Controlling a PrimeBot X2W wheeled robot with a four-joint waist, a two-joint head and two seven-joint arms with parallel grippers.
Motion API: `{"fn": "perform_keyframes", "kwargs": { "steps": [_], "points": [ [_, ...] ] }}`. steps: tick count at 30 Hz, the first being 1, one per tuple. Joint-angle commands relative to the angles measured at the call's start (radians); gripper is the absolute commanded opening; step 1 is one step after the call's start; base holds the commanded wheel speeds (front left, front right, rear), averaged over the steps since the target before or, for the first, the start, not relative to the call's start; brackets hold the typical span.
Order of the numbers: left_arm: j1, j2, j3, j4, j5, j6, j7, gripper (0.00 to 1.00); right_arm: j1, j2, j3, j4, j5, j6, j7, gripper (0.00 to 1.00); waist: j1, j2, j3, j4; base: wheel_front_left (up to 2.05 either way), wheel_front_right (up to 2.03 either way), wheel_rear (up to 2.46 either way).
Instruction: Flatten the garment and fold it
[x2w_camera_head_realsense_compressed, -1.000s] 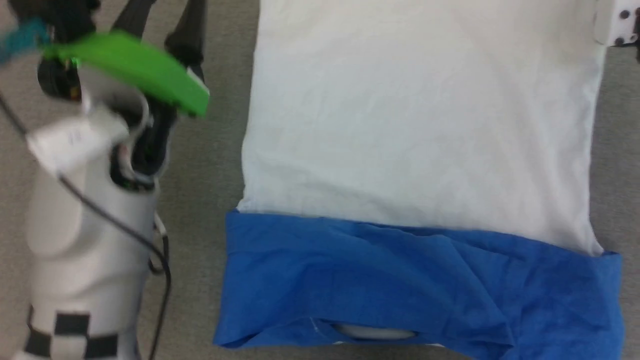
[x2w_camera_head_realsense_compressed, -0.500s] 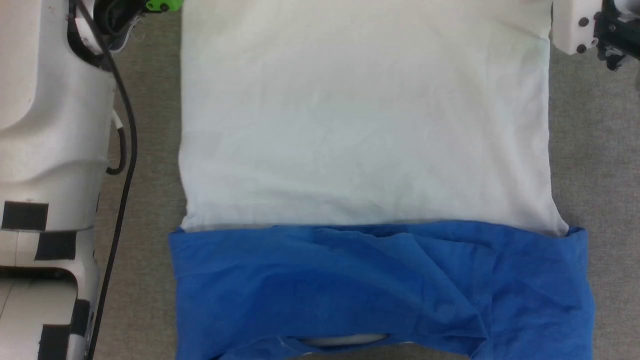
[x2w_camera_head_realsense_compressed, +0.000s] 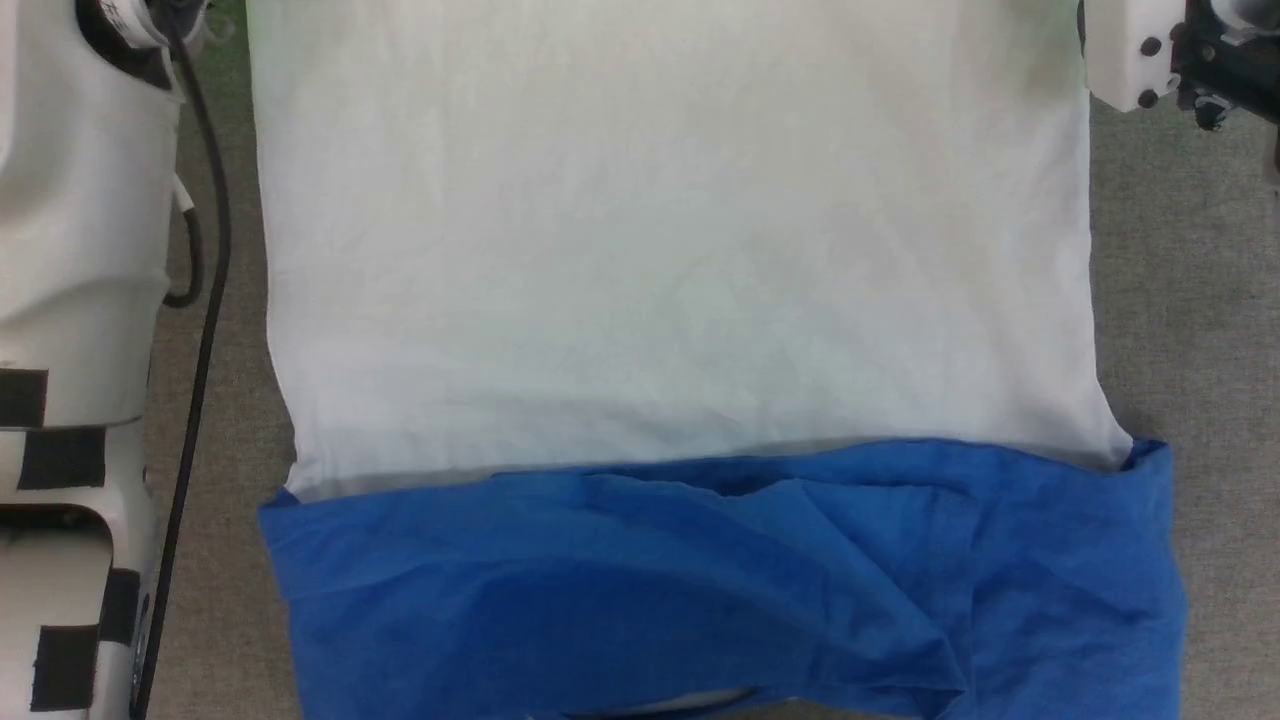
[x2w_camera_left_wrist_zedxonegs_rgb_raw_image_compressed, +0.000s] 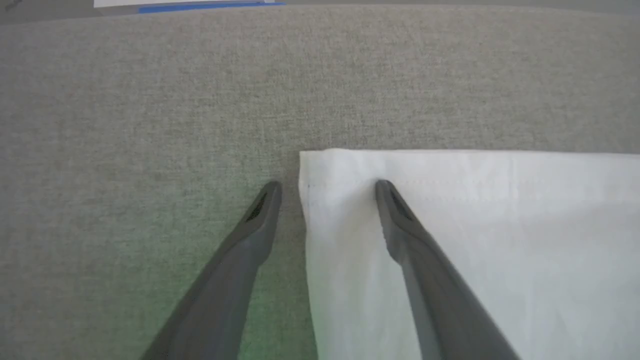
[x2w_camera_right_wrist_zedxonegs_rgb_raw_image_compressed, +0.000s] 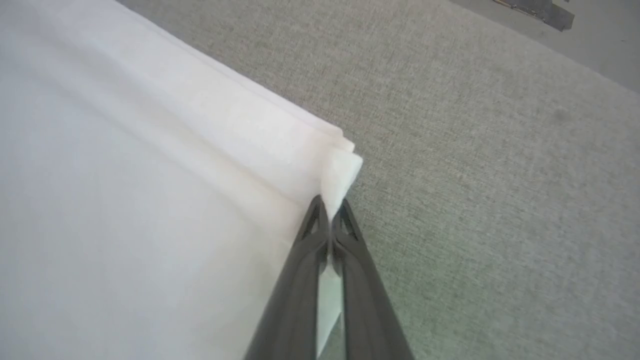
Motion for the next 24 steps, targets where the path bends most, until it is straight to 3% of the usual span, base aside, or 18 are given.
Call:
{"fn": "perform_keyframes", "kwargs": {
  "steps": [1,6,10,16,24],
  "points": [
    [0.06,0.0,-0.009,0.038,-0.015,0.013,0.041,0.0,-0.017,-0.008,0.008,-0.001,0.008,-0.001,-0.008,0.0,0.0,0.0,0.003,0.002,0.0,0.0,0.0],
    [0.079,-0.011,0.02,-0.009,-0.05,0.001,-0.013,0.0,-0.027,-0.02,0.014,0.007,0.014,-0.001,-0.019,0.0,0.0,0.0,-0.003,0.014,0.0,0.0,0.0],
    [0.082,-0.015,0.062,-0.037,-0.072,-0.015,-0.129,0.0,-0.037,-0.021,0.005,0.023,0.012,-0.001,-0.048,0.0,0.0,0.0,-0.025,0.03,0.0,0.0,0.0],
    [0.05,0.006,0.098,-0.031,-0.073,-0.07,-0.304,0.0,-0.076,-0.015,-0.015,0.055,-0.029,-0.001,-0.13,0.0,0.0,0.0,-0.064,0.056,0.0,0.0,0.0],
    [-0.005,0.007,0.1,0.028,-0.066,-0.134,-0.451,0.0,-0.134,0.005,-0.045,0.117,-0.102,-0.001,-0.269,0.0,0.0,0.0,-0.097,0.089,0.0,0.0,0.0]
  ]
}}
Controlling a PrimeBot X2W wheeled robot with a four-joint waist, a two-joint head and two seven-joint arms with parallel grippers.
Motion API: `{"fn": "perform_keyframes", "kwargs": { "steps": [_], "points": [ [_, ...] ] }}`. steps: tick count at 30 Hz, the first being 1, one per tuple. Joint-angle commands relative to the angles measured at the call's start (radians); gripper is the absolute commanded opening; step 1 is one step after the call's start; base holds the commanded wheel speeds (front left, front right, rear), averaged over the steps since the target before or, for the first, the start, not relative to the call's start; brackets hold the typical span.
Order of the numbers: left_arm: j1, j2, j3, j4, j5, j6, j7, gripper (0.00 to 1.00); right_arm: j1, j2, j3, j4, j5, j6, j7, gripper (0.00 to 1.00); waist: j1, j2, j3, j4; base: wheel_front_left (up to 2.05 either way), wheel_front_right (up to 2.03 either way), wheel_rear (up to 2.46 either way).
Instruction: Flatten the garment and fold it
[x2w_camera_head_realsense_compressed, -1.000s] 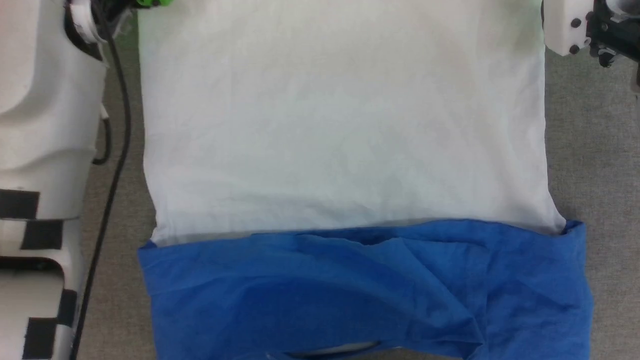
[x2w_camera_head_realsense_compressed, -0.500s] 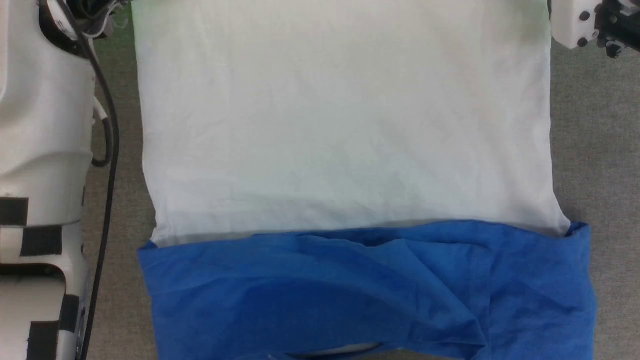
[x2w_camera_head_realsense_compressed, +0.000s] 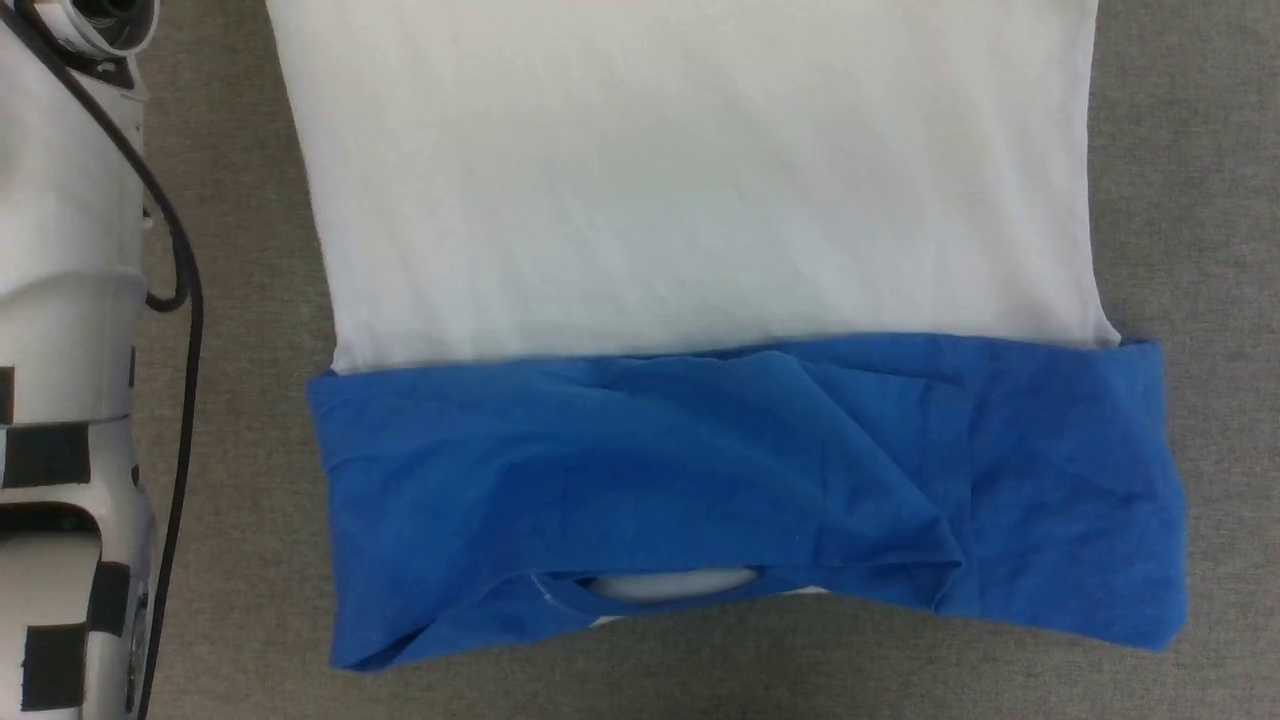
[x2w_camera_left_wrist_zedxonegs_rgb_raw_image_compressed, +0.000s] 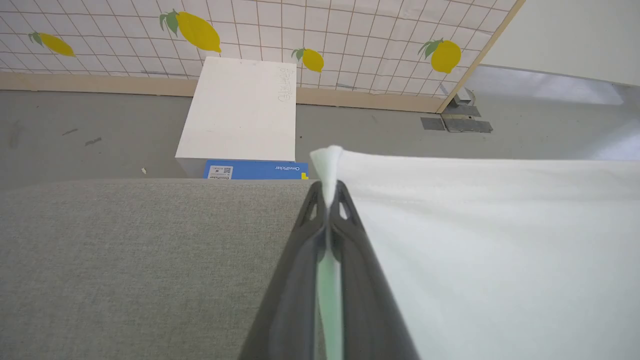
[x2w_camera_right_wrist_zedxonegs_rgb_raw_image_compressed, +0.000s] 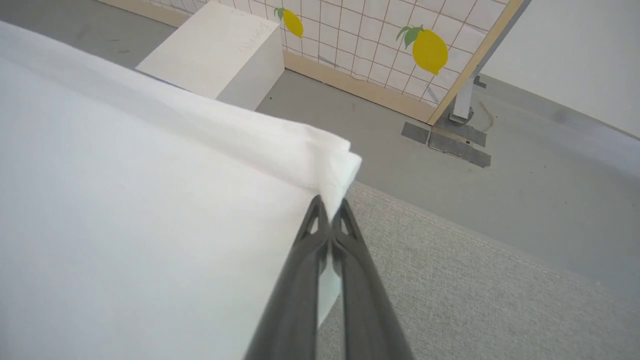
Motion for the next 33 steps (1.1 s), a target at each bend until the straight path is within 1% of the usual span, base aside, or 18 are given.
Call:
{"fn": "perform_keyframes", "kwargs": {
  "steps": [1,6,10,14,16,23,27,33],
  "points": [
    [-0.009,0.005,0.0,0.02,-0.003,-0.009,-0.01,0.0,-0.009,0.002,-0.003,0.017,-0.007,-0.002,-0.009,0.0,-0.0001,0.0,-0.022,0.015,0.0,0.0,0.0],
    [0.031,-0.025,-0.016,0.056,-0.026,-0.061,-0.069,0.0,0.034,0.014,0.02,0.051,0.029,-0.002,-0.027,0.0,-0.0001,0.0,-0.085,0.033,0.0,0.0,0.0],
    [0.117,-0.043,-0.046,0.055,-0.049,-0.103,-0.134,0.0,0.118,-0.004,0.04,0.055,0.081,-0.002,-0.057,0.0,-0.0001,0.0,-0.173,0.053,0.0,0.0,0.0],
    [0.245,-0.047,-0.077,0.016,-0.085,-0.121,-0.184,0.0,0.227,-0.019,0.044,0.043,0.139,-0.002,-0.087,0.0,-0.0001,0.0,-0.275,0.068,0.0,0.0,0.0],
    [0.311,-0.04,-0.086,-0.019,-0.102,-0.125,-0.204,0.0,0.284,-0.019,0.035,0.03,0.171,-0.002,-0.095,0.0,-0.0001,0.0,-0.323,0.069,0.0,0.0,0.0],
    [0.565,-0.009,-0.079,-0.171,-0.163,-0.122,-0.245,0.0,0.486,-0.019,-0.008,-0.028,0.229,-0.002,-0.115,0.0,-0.0001,0.0,-0.474,0.069,0.0,0.0,0.0],
    [0.719,-0.003,-0.057,-0.263,-0.195,-0.092,-0.259,0.0,0.604,-0.011,-0.049,-0.067,0.239,-0.002,-0.11,0.0,-0.0001,0.0,-0.53,0.066,0.0,0.0,0.0],
    [0.932,-0.016,-0.06,-0.362,-0.223,-0.051,-0.275,0.0,0.769,0.028,-0.114,-0.122,0.249,-0.002,-0.082,0.0,-0.0001,0.0,-0.593,0.064,0.0,0.0,0.0]
  ]
}}
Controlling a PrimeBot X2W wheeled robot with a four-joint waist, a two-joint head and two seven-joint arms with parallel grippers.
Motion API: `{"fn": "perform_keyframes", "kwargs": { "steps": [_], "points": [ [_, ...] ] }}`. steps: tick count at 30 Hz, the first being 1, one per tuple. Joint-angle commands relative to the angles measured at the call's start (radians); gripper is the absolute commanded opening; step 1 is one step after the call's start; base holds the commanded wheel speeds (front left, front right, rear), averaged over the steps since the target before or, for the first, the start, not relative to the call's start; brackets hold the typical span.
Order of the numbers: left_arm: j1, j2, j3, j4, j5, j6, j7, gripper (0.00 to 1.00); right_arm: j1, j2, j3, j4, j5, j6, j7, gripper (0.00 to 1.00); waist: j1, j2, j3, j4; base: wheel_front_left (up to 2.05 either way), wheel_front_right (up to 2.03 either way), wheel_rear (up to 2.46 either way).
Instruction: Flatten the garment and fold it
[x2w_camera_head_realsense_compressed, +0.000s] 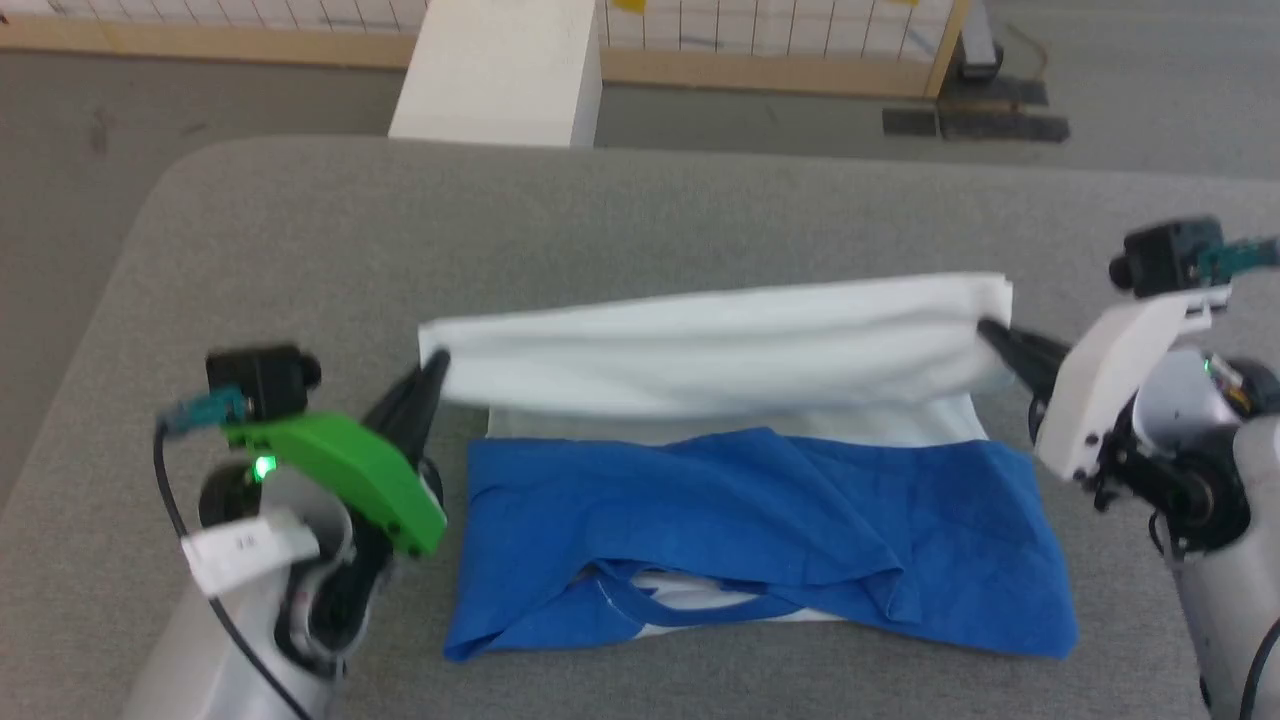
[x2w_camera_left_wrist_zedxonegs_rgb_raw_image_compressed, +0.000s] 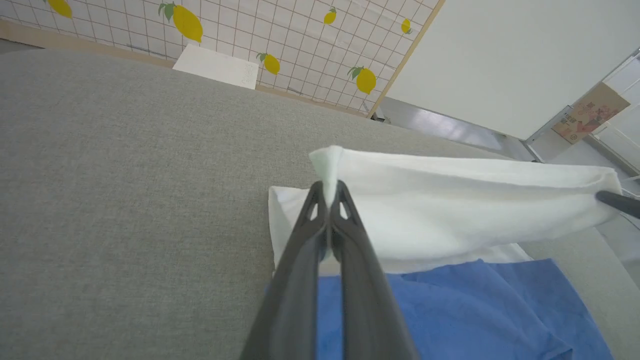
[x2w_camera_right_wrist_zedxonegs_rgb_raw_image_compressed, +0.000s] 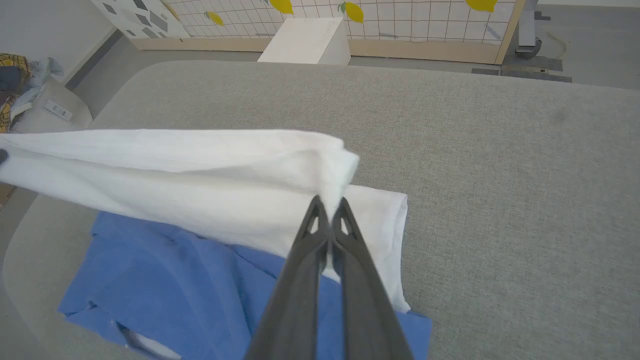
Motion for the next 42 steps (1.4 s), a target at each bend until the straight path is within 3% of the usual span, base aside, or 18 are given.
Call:
{"fn": "perform_keyframes", "kwargs": {
  "steps": [1,9,20,36,37,38,39,42],
  "points": [
    [0.047,-0.004,0.003,-0.015,-0.009,0.014,-0.01,0.0,0.037,0.01,-0.013,-0.014,0.001,-0.002,0.008,0.0,0.0001,0.0,-0.074,-0.001,0.0,0.0,0.0],
    [0.223,-0.025,-0.007,-0.044,-0.039,0.05,-0.019,0.0,0.211,0.054,-0.099,-0.066,-0.021,-0.002,0.041,0.0,0.0001,0.0,-0.12,-0.004,0.0,0.0,0.0],
    [0.309,-0.054,-0.001,-0.005,-0.083,0.062,-0.036,0.0,0.387,0.102,-0.189,-0.123,-0.07,-0.002,0.111,0.0,0.0001,0.0,-0.11,-0.015,0.0,0.0,0.0],
    [0.34,-0.054,-0.027,0.061,-0.101,0.145,0.072,0.0,0.454,0.13,-0.141,-0.114,-0.096,-0.002,0.17,0.0,0.0001,0.0,-0.067,-0.024,0.0,0.0,0.0],
    [0.338,-0.054,-0.027,0.065,-0.102,0.147,0.075,0.44,0.453,0.13,-0.142,-0.116,-0.094,-0.002,0.166,0.15,0.0001,0.0,-0.066,-0.024,0.0,0.0,0.0],
    [0.337,-0.053,-0.026,0.065,-0.103,0.15,0.077,1.0,0.453,0.123,-0.133,-0.118,-0.096,-0.002,0.168,0.76,0.0001,0.0,-0.066,-0.025,0.0,0.0,0.0],
    [0.337,-0.054,-0.024,0.065,-0.108,0.154,0.082,1.0,0.456,0.117,-0.129,-0.119,-0.096,-0.002,0.173,1.0,0.0001,0.0,-0.067,-0.025,0.0,0.0,0.0],
    [0.344,-0.042,-0.019,0.049,-0.116,0.178,0.115,1.0,0.466,0.111,-0.141,-0.136,-0.076,-0.002,0.187,1.0,0.0001,0.0,-0.076,-0.023,0.0,0.0,0.0]
  ]
}}
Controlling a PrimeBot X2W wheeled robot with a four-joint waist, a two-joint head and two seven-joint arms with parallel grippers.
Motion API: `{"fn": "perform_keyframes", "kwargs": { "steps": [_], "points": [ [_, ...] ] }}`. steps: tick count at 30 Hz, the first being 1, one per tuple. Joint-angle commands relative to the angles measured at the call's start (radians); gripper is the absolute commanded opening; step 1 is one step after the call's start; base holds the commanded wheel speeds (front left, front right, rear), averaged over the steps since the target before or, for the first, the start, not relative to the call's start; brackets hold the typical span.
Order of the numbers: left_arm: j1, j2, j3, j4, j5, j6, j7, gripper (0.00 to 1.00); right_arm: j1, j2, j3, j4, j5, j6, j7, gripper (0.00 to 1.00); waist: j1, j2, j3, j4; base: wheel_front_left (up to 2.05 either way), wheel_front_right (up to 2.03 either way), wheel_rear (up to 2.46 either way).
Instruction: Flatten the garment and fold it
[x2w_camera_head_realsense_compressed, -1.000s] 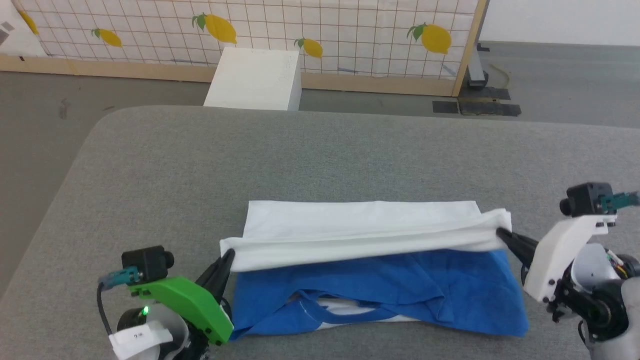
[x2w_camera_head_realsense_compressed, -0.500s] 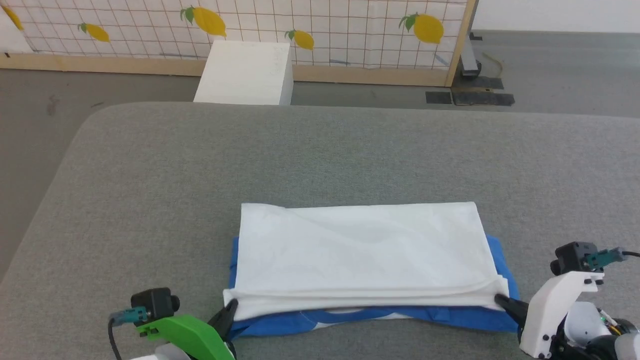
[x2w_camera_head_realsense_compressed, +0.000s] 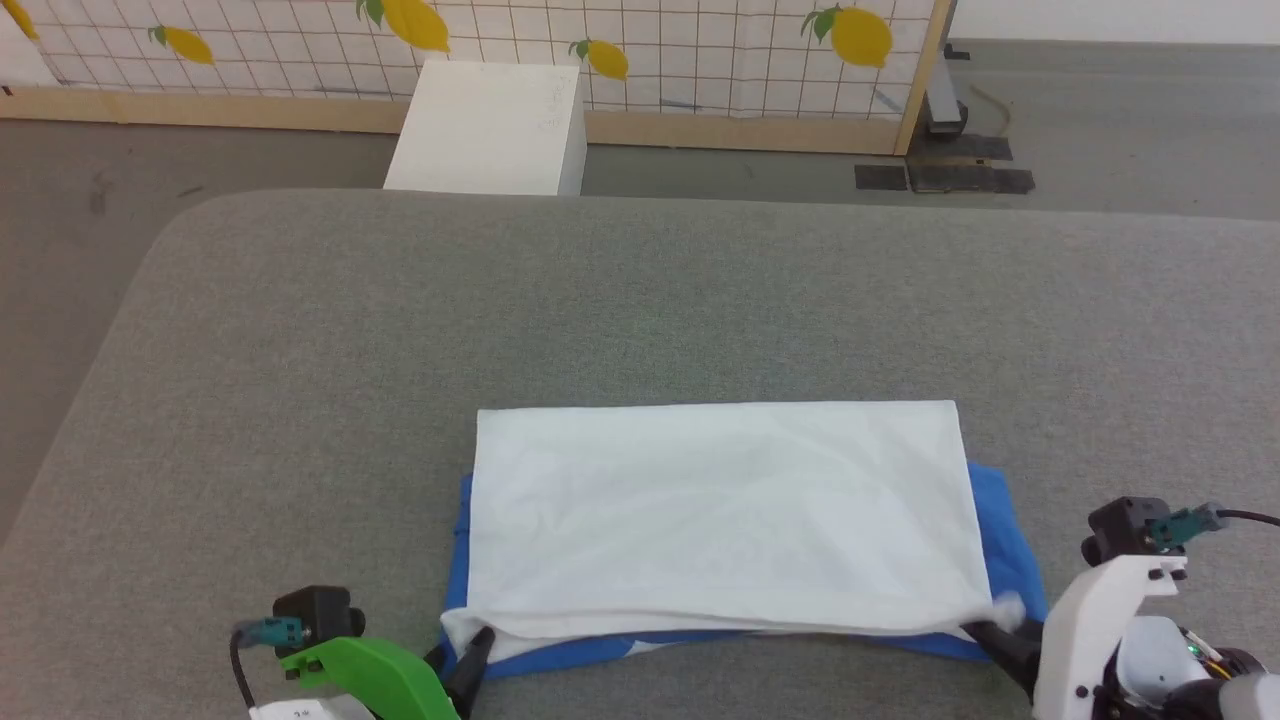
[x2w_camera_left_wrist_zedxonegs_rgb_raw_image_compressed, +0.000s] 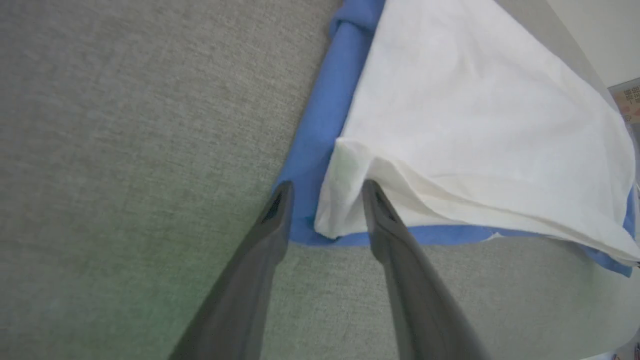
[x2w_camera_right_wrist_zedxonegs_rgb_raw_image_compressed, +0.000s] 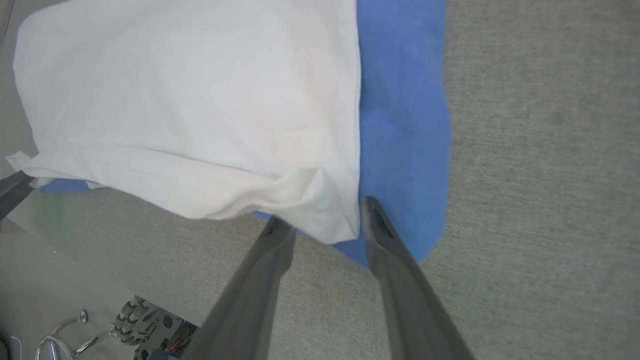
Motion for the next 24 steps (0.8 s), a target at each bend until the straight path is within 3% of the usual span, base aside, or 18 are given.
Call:
{"fn": "perform_keyframes", "kwargs": {
  "steps": [1,9,13,19,24],
  "points": [
    [0.006,0.02,0.003,-0.012,-0.009,0.02,0.021,1.0,0.02,-0.009,-0.009,-0.014,0.007,-0.002,0.009,1.0,0.0001,0.0,-0.01,0.002,0.0,0.0,0.0],
    [0.102,0.102,0.058,-0.186,-0.061,0.108,0.145,1.0,0.065,-0.043,-0.098,-0.125,0.045,-0.002,0.097,1.0,0.0001,0.0,-0.051,0.004,0.0,0.0,0.0],
    [0.127,0.131,0.12,-0.288,-0.063,0.139,0.117,1.0,0.055,-0.044,-0.179,-0.179,0.055,-0.002,0.133,1.0,0.0001,0.0,-0.057,0.01,0.0,0.0,0.0],
    [0.044,0.152,0.181,-0.36,0.092,0.082,-0.163,1.0,-0.016,-0.032,-0.248,-0.198,0.044,-0.002,0.142,1.0,0.0001,0.0,-0.035,0.026,0.0,0.0,0.0],
    [-0.036,0.133,0.183,-0.34,0.241,0.054,-0.429,1.0,-0.072,-0.078,-0.189,-0.158,0.069,-0.002,0.148,1.0,0.0001,0.0,0.003,0.029,0.0,0.0,0.0]
  ]
}}
